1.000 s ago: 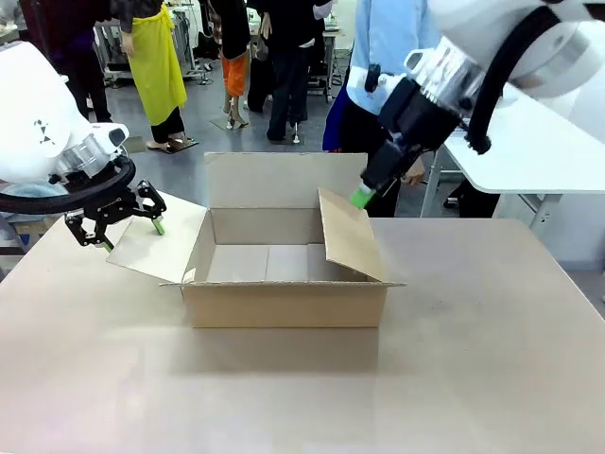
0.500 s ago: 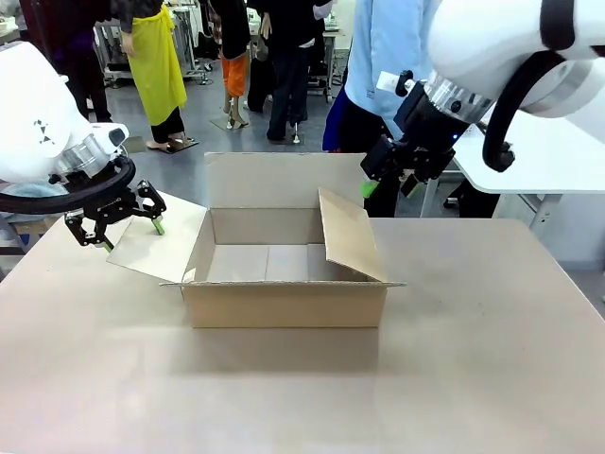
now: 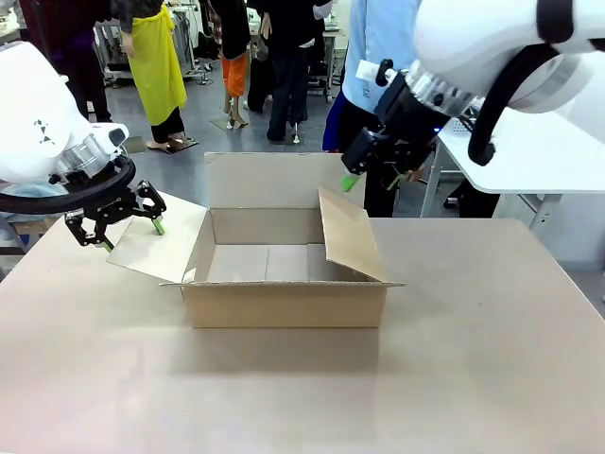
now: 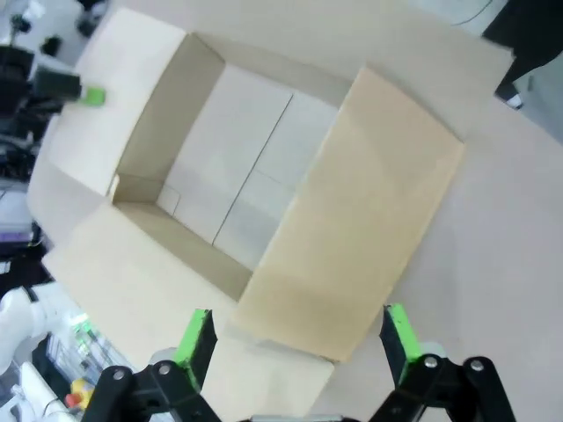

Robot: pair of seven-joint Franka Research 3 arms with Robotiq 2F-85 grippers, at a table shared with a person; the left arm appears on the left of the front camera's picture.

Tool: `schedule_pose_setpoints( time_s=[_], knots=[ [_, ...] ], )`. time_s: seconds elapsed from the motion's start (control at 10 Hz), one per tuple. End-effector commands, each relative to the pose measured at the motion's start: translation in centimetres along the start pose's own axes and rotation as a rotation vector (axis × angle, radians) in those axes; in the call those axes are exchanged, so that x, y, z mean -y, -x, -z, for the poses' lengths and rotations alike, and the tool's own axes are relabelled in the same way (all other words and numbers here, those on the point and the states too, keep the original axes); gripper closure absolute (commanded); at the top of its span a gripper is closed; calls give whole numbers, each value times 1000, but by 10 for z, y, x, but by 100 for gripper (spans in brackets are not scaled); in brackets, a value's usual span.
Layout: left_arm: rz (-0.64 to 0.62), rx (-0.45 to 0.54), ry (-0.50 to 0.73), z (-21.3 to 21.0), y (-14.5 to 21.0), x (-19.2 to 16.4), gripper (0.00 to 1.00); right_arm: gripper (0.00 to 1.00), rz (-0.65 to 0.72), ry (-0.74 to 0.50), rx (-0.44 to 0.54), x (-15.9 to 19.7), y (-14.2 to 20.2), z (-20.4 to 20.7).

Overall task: Pack the gift set into the box.
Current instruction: Place both hands on the side flaps of the Package Box and spread them outward.

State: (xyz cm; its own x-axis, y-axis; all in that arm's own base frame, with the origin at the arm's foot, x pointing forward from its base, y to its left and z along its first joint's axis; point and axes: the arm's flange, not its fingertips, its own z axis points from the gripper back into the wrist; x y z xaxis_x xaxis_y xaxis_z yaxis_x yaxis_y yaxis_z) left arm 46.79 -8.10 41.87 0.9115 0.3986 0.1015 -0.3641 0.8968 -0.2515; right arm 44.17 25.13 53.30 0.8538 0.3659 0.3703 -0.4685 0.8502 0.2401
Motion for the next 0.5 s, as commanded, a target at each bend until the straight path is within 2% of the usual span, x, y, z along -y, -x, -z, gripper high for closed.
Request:
schedule_pose_setpoints(
  time_s=[0.0,0.2,0.4],
  knots=[
    [-11,16,-16,-1,0,0,0,0,29,116,11,-40,-28,17],
    [-11,16,-16,-1,0,0,0,0,69,172,-49,-70,-43,46],
    [-11,16,-16,-1,0,0,0,0,111,324,-63,-86,-55,88]
  ],
)
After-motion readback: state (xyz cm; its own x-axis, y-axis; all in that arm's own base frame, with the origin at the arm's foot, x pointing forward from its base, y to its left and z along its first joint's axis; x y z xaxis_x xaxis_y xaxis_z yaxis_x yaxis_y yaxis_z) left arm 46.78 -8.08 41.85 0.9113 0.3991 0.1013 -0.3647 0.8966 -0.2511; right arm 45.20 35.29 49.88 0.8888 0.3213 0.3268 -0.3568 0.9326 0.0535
